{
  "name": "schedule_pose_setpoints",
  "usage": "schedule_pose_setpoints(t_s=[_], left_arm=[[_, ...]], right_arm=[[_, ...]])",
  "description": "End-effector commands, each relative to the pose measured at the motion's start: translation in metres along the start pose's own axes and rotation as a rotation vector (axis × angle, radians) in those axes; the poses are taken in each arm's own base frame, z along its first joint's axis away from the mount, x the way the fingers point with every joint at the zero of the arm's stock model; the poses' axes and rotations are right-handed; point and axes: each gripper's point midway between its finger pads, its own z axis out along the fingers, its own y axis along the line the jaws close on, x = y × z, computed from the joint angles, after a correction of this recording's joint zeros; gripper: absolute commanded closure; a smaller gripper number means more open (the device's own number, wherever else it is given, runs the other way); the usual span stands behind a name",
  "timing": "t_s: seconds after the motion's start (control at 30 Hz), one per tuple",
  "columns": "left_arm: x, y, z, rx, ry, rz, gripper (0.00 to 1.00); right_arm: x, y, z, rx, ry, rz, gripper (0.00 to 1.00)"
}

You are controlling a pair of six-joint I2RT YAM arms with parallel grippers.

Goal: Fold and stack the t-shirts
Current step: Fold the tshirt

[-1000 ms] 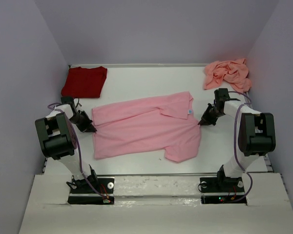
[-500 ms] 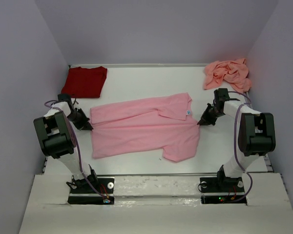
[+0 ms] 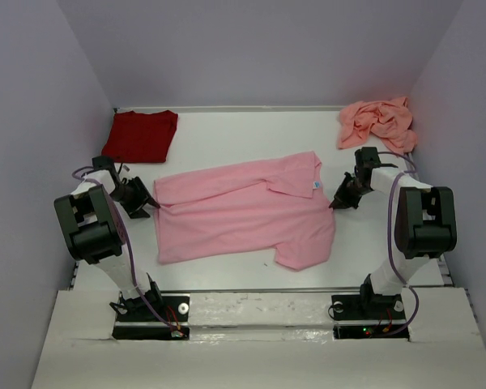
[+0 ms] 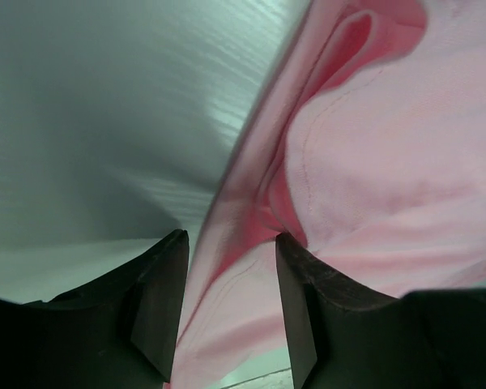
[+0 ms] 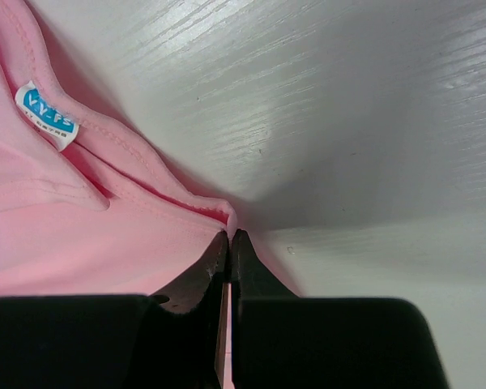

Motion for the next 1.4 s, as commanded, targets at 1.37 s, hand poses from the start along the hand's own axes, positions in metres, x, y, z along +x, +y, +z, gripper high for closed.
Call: schedule_pose_setpoints(t_s=[1.37], left_arm=[[0.086, -0.045, -0.02, 0.237, 0.059, -0.104, 0.41]], right_arm=[[-0.034, 0.022, 0.005, -0.032, -0.021, -0.046, 1.0]])
